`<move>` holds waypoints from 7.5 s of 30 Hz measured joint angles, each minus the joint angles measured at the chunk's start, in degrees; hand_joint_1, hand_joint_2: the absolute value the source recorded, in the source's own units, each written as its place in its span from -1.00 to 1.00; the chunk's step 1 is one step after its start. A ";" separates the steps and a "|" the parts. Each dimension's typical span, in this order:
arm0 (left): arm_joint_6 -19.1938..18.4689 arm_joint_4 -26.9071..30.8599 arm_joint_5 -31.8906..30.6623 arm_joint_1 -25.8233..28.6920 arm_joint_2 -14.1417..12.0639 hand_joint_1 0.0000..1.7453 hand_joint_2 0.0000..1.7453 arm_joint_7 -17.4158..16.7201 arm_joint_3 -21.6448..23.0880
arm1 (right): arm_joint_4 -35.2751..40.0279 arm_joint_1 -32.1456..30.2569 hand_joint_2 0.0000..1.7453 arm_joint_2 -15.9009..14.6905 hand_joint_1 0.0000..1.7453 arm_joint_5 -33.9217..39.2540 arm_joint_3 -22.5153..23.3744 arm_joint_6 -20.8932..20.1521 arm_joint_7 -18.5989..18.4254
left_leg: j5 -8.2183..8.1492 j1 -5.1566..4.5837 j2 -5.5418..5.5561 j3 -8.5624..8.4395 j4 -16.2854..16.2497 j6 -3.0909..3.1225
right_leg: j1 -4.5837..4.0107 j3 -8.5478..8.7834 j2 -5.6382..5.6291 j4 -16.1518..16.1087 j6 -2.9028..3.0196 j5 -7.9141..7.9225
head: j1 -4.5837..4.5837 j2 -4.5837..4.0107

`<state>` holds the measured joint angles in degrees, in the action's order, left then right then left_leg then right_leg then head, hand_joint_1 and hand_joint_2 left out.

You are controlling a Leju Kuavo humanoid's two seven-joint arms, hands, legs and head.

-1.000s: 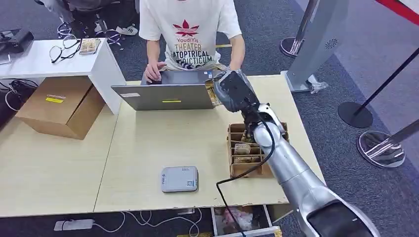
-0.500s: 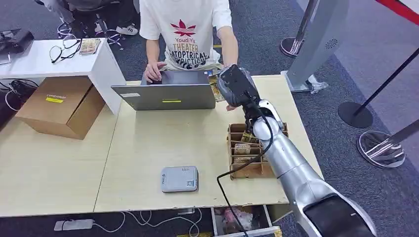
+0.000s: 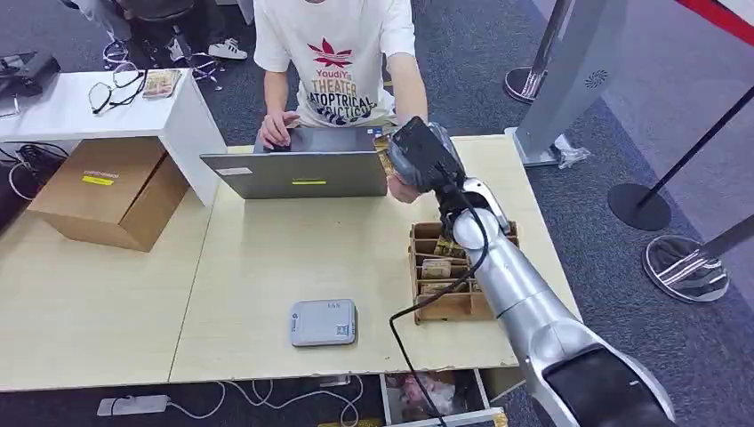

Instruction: Pass the card to the sensor for recognition and then transmit it.

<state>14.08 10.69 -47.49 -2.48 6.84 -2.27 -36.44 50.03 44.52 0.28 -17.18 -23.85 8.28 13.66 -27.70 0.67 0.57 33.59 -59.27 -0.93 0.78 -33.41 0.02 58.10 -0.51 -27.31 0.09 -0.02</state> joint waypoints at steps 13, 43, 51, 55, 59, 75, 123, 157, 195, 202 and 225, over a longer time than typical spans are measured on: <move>0.15 0.00 0.00 0.01 0.15 -1.00 -1.00 0.00 0.00 | -0.81 -0.01 1.00 0.15 -1.00 -0.70 0.28 -0.02 0.31 | 0.00 0.00 0.00 0.00 0.00 0.00 | 0.00 0.00 0.00 0.00 0.00 0.00 | -0.02 0.00; 3.45 0.00 2.25 0.14 1.42 -1.00 -1.00 0.98 -2.10 | 28.44 -18.68 1.00 -10.10 -0.96 -28.59 -1.88 3.34 -3.89 | -0.01 -0.01 0.03 0.02 -0.01 0.01 | 0.01 -0.02 0.03 -0.03 0.00 -0.01 | 0.00 0.00; 1.36 0.00 2.32 0.19 1.16 -1.00 -1.00 0.68 -2.80 | 30.75 -22.24 1.00 -13.42 -0.74 -29.68 -2.84 3.28 -4.04 | -0.02 0.00 0.02 0.01 0.00 0.02 | 0.00 -0.02 0.03 -0.03 0.00 -0.01 | -0.02 0.00; 1.35 0.00 2.16 0.23 0.94 -1.00 -1.00 0.68 -2.80 | 31.25 -23.58 1.00 -14.95 -0.66 -29.77 -2.88 3.52 -4.72 | -0.02 -0.01 0.02 0.01 0.00 0.02 | 0.00 -0.02 0.03 -0.03 0.00 -0.01 | -0.02 0.00; 1.35 0.00 2.16 0.23 0.83 -1.00 -1.00 0.46 -2.80 | 31.67 -25.10 1.00 -16.11 -0.48 -30.08 -2.60 4.35 -5.02 | -0.02 -0.01 0.02 0.02 -0.01 0.02 | 0.01 -0.02 0.03 -0.03 0.00 -0.01 | 0.00 0.00; 1.55 0.00 3.08 0.25 0.70 -1.00 -1.00 -0.09 -4.13 | 32.15 -29.51 1.00 -18.88 -0.68 -36.98 0.57 7.28 -9.00 | -0.03 -0.01 0.02 0.01 -0.01 0.04 | 0.01 -0.02 0.03 -0.04 -0.01 -0.01 | 0.00 0.00; 3.63 0.00 2.40 0.15 1.73 -1.00 -1.00 1.40 -4.24 | 42.07 -41.54 1.00 -21.64 -0.12 -43.43 8.41 0.79 -12.15 | -0.07 -0.02 0.01 0.03 0.00 0.04 | 0.01 0.01 0.03 -0.05 -0.05 -0.03 | -0.02 0.00; 3.61 0.00 3.08 0.19 1.77 -1.00 -1.00 1.66 -5.27 | 33.83 -36.65 1.00 -20.37 -0.08 -40.98 6.40 -1.64 -11.50 | -0.06 -0.01 0.02 0.02 0.00 0.04 | 0.01 0.00 0.04 -0.05 -0.05 -0.04 | -0.02 0.00; 3.28 0.00 2.58 0.23 1.73 -1.00 -1.00 2.05 -5.27 | 34.99 -38.57 1.00 -23.80 0.00 -40.61 7.15 -3.43 -13.15 | -0.06 -0.02 0.02 0.01 -0.01 0.05 | 0.01 0.00 0.03 -0.05 -0.05 -0.03 | -0.02 0.00; 3.17 0.00 2.56 0.23 1.73 -1.00 -1.00 2.36 -5.27 | 34.92 -38.58 1.00 -24.15 -0.06 -40.61 7.17 -3.80 -13.22 | -0.06 -0.02 0.02 0.01 -0.01 0.05 | 0.02 0.00 0.03 -0.05 -0.05 -0.03 | -0.02 0.00; 2.91 0.00 1.99 0.20 1.71 -1.00 -1.00 2.47 -5.27 | 36.02 -39.63 1.00 -24.65 -0.08 -41.22 7.39 -6.12 -14.66 | -0.06 -0.01 0.01 0.00 -0.01 0.05 | 0.01 0.00 0.03 -0.05 -0.05 -0.03 | -0.02 0.00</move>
<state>16.98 10.69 -45.51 -2.28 8.55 0.20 -41.70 86.05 4.89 -24.37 -58.40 -16.46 2.16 -1.01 -27.76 0.65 0.58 33.59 -59.27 -0.88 0.79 -33.41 0.04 58.05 -0.55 -27.35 0.07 -0.02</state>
